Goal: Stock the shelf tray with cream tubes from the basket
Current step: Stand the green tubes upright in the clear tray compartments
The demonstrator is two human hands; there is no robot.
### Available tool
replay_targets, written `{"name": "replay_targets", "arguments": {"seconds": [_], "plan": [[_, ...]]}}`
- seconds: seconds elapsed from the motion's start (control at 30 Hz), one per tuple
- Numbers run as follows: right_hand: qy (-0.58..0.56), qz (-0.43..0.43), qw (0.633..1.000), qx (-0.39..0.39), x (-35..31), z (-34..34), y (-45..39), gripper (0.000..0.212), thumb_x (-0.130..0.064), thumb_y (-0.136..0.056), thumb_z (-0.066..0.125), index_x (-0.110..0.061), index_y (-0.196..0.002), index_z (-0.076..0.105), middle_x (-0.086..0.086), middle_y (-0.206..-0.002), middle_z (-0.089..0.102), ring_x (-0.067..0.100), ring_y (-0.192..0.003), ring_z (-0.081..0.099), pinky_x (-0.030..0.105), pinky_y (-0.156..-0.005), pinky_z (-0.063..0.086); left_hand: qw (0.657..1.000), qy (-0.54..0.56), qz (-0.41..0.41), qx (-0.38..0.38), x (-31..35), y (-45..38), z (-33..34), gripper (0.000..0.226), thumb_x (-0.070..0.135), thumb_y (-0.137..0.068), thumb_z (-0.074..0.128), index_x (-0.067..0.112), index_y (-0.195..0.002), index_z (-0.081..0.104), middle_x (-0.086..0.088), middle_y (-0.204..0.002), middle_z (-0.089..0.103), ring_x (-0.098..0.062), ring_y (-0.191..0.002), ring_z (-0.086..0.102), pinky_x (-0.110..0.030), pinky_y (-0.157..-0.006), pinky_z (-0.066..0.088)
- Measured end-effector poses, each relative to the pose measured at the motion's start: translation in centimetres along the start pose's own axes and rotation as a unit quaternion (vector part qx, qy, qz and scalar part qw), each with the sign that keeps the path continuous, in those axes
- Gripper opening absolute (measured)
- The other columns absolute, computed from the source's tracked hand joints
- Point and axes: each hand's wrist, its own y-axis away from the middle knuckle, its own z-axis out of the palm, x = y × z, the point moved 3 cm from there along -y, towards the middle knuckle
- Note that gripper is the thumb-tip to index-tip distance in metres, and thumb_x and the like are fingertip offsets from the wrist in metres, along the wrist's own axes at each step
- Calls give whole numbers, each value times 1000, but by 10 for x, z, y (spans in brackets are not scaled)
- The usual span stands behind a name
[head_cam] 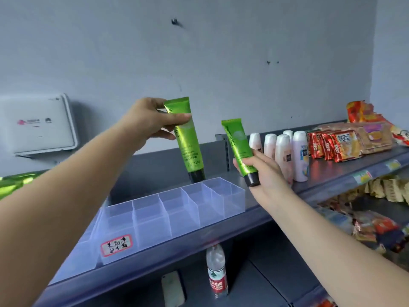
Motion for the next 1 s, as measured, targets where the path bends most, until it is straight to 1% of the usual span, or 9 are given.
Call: {"name": "replay_targets", "arguments": {"seconds": [0.13,0.23,0.37,0.5,0.57,0.63,0.7,0.83,1.0], "plan": [[17,32,998,-54,23,43,-7,24,9,-88,48,-9,-88,64,3,-79,64,13,-72,63,18,-70,51,998,-44,-16,32,-14,6,-47,16,15,-73,76,13,-84,65,-4,-73,63,-13,-62,58,-23,-53,57],[42,36,994,-96,43,72,-14,21,5,-89,50,-11,-88,64,2,-78,62,16,-77,57,20,-69,46,996,-61,-28,64,-25,9,-79,21,16,-72,77,13,-88,64,-3,-76,65,-11,-62,61,-25,-60,57],[71,29,988,-133,69,109,-21,20,4,-89,51,-12,-91,63,1,-77,61,15,-76,57,17,-63,49,992,-76,-47,85,-47,10,-115,51,18,-70,80,2,-114,60,-7,-84,66,-15,-66,63,-28,-61,58],[65,34,985,-156,94,141,-26,19,4,-90,50,-11,-91,62,2,-78,61,15,-75,57,20,-68,49,989,-91,-57,105,-64,13,-142,65,16,-70,80,3,-128,53,-6,-84,65,-13,-65,62,-25,-58,57],[49,45,983,-170,108,156,-28,17,3,-90,50,-10,-92,61,3,-80,61,16,-76,58,23,-69,50,988,-89,-59,110,-70,15,-154,54,14,-71,79,7,-120,57,-5,-81,65,-14,-64,60,-25,-58,57],[46,55,981,-182,122,171,-30,16,3,-91,50,-9,-94,60,4,-82,61,17,-78,58,26,-72,50,988,-95,-60,110,-76,18,-167,28,12,-72,78,15,-93,61,-4,-78,65,-14,-64,58,-26,-62,57],[52,62,978,-194,134,186,-32,15,2,-91,50,-9,-96,60,4,-84,61,18,-80,58,28,-75,50,986,-108,-64,111,-84,20,-180,23,12,-72,79,17,-86,61,-4,-76,66,-13,-60,59,-25,-61,57],[61,68,973,-211,155,213,-37,15,3,-90,52,-8,-96,60,5,-85,63,21,-85,59,33,-86,49,975,-159,-80,131,-97,19,-204,64,16,-71,80,3,-127,53,-5,-83,66,0,-41,58,-17,-42,50],[66,72,969,-225,172,235,-42,16,4,-89,52,-9,-93,61,5,-87,64,19,-83,60,35,-90,48,971,-180,-89,128,-114,11,-223,75,16,-69,81,1,-134,46,-5,-81,64,-1,-40,59,-14,-42,49]]}}
